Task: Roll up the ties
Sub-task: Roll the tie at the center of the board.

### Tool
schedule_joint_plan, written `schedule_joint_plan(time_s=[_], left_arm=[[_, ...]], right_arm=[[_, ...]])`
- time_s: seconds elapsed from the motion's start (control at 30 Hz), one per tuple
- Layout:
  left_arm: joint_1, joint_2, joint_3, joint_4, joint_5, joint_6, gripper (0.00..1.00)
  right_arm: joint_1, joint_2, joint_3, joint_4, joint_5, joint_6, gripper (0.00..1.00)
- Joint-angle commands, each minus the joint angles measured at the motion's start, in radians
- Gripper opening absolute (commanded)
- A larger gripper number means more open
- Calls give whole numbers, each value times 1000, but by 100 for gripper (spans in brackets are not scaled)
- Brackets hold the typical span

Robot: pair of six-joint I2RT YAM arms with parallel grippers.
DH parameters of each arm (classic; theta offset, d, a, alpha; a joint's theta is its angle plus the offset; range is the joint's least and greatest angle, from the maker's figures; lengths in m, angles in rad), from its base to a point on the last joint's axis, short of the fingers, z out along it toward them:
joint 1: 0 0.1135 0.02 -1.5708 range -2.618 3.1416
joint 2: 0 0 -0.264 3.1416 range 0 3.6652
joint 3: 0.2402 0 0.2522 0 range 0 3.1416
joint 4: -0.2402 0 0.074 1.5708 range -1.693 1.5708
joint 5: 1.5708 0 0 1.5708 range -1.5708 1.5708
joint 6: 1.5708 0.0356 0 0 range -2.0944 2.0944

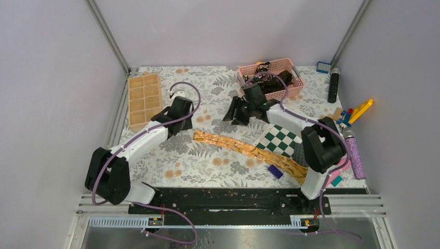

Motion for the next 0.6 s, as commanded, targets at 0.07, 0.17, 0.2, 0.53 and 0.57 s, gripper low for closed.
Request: schedule_joint_plan(time_s=[0.07,0.17,0.2,0.53,0.57], left_arm=[[115,-88,-123,149,195,-110,35],[131,-87,-152,173,246,-128,30],[131,-86,-160,178,253,-136,28],[162,-110,-232,242,323,-212,24],[163,-105,-235,249,334,-214,23]], right_arm=[[91,109,250,-77,-40,-162,60],[95,157,312,-105,-50,-177,59],[100,172,337,-112,-59,-196,58],[144,301,529,-240,-54,-304,35],[145,301,517,-219,-77,-283,30]])
